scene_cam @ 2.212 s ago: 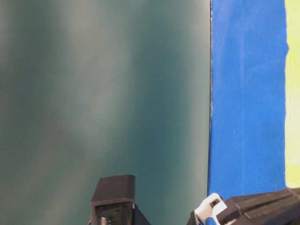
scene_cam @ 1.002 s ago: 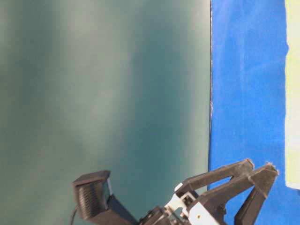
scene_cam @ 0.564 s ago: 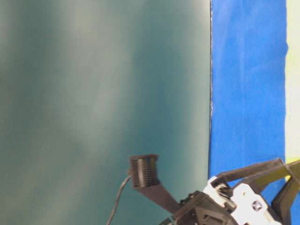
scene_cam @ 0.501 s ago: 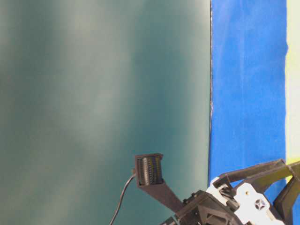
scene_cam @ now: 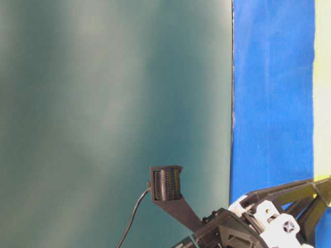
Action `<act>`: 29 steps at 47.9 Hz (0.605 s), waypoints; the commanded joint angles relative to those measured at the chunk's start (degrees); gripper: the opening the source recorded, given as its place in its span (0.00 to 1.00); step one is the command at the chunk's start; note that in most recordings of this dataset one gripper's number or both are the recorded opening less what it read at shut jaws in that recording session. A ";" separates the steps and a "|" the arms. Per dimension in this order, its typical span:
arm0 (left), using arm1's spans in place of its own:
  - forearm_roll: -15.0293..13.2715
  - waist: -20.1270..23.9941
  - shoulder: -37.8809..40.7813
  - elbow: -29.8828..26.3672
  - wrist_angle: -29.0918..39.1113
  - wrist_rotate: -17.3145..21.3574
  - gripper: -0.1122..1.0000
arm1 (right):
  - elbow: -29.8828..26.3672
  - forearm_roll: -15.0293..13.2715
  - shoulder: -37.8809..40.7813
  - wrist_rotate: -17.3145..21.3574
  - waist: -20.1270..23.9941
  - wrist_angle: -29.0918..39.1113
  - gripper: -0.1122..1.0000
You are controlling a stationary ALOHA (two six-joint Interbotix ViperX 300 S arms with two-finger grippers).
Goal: Fold the yellow towel.
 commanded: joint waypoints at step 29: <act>0.09 -0.79 -7.03 -5.62 13.01 -1.93 0.13 | -4.13 0.00 -8.88 0.53 -0.09 8.61 0.11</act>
